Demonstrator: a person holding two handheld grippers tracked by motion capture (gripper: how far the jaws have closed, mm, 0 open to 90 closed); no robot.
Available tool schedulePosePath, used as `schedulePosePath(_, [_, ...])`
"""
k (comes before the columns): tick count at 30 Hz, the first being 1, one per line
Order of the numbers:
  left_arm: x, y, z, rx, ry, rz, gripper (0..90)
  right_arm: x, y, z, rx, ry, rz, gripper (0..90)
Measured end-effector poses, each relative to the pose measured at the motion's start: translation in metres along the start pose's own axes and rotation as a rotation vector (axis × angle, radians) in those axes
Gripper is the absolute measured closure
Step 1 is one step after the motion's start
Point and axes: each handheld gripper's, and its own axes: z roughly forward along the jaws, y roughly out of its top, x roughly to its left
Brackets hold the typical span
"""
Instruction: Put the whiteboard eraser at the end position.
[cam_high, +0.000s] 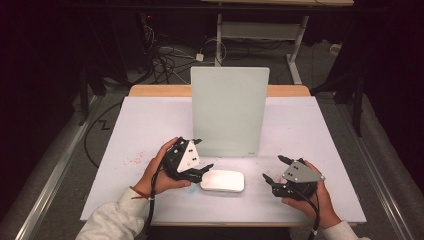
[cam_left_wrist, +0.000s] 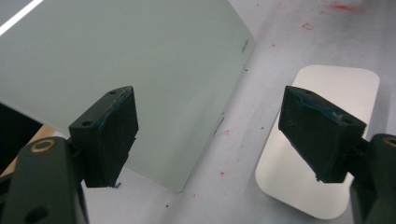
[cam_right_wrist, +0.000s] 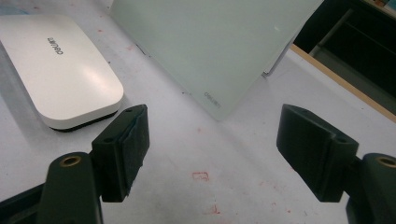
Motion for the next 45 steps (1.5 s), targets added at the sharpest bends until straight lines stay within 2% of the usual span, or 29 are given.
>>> schedulePosePath(4, [0.002, -0.006, -0.006, -0.01, 0.042, -0.015, 19.5, 0.0, -0.001, -0.002, -0.002, -0.006, 0.005, 26.3])
schedulePosePath(9, [0.004, -0.016, -0.013, -0.007, 0.069, -0.03, 19.4, 0.0, -0.002, -0.004, 0.0, -0.01, 0.007, 26.3])
schedulePosePath(14, [0.005, -0.029, -0.02, -0.012, 0.114, -0.042, 19.4, 0.0, -0.003, -0.007, 0.0, -0.018, 0.013, 26.2])
schedulePosePath(17, [0.004, -0.037, -0.025, -0.03, 0.157, -0.051, 19.4, -0.001, -0.004, -0.008, -0.001, -0.021, 0.017, 26.3])
schedulePosePath(22, [0.003, -0.05, -0.03, -0.011, 0.183, -0.074, 19.3, -0.001, -0.005, -0.009, -0.002, -0.027, 0.025, 26.3])
schedulePosePath(33, [0.0, -0.082, -0.039, 0.054, 0.188, -0.133, 18.9, -0.004, -0.007, -0.012, -0.002, -0.037, 0.04, 26.2])
schedulePosePath(39, [-0.005, -0.096, -0.043, 0.082, 0.163, -0.165, 18.9, -0.005, -0.01, -0.014, 0.001, -0.046, 0.048, 26.2])
schedulePosePath(45, [-0.013, -0.104, -0.043, 0.119, 0.131, -0.169, 18.9, -0.007, -0.011, -0.015, 0.001, -0.047, 0.054, 26.2])
